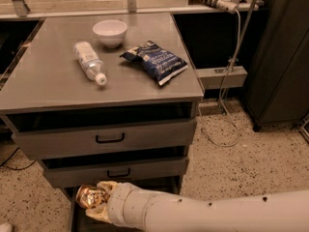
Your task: Pick orange can from bottom drawer and place on counter
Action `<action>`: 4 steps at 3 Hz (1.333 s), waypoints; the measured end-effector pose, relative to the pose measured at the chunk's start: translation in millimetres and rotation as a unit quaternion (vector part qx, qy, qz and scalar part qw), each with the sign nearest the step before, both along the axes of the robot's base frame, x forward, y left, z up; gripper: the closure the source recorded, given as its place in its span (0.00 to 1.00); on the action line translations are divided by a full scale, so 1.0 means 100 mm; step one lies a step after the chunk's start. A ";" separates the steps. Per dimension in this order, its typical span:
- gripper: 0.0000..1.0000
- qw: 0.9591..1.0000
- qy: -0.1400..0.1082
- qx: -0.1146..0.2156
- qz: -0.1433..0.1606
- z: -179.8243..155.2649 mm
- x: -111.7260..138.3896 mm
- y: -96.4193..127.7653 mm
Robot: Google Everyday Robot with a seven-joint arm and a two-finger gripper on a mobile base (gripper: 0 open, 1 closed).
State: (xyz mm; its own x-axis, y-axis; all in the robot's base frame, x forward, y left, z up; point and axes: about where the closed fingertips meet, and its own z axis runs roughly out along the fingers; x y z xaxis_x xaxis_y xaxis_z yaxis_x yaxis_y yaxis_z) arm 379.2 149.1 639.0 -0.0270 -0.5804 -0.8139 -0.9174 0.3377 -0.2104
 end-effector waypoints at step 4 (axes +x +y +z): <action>1.00 0.996 -0.084 0.019 0.020 1.21 0.66 0.34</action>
Offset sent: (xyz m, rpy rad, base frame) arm 0.0780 0.0292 0.1312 0.0356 -0.1692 0.0411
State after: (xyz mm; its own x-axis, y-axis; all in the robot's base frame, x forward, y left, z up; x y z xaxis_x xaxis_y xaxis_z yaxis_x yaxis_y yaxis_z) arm 445.5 183.5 760.4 0.1348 -0.5471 -0.8262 -0.8832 0.3118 -0.3505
